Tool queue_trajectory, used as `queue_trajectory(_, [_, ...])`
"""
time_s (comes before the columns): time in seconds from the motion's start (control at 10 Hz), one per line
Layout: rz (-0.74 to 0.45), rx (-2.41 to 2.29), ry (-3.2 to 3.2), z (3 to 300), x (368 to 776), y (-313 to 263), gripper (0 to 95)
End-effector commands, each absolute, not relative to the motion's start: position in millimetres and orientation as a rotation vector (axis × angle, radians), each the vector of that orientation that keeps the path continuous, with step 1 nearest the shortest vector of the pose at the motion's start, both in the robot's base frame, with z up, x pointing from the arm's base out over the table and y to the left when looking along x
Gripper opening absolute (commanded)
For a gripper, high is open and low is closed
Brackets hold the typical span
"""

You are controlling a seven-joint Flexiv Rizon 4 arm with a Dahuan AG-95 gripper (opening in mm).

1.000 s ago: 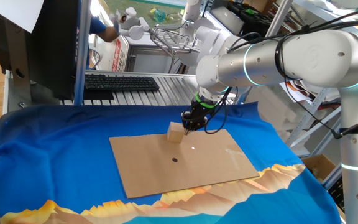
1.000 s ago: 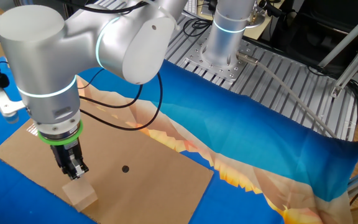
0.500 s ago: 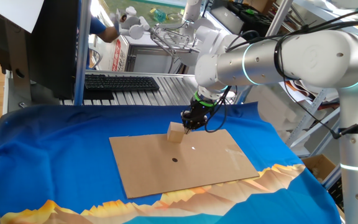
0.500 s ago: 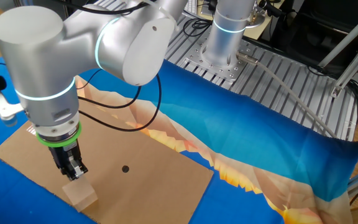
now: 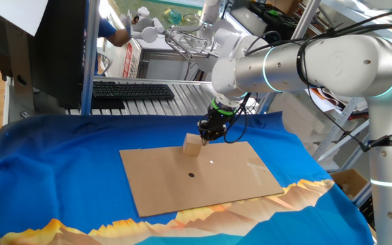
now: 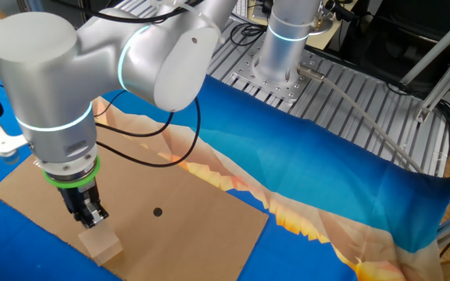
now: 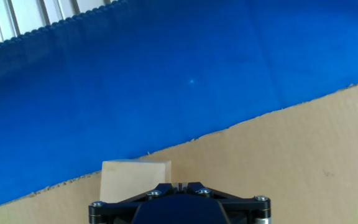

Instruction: Use the gripper to push the small block from left to right

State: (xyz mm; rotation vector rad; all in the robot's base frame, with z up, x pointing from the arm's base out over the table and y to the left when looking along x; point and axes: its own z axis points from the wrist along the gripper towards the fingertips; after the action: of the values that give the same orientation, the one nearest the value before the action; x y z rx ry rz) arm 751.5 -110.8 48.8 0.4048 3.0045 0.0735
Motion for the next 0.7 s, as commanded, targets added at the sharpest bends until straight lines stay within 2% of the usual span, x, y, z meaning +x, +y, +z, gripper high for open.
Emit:
queue_trajectory(0.1, [0.083,0.395,3.011,45.5,756.6,-113.3,0.0])
queue_trajectory(0.7, [0.090,0.401,3.025,45.5,756.8,-113.5,0.0])
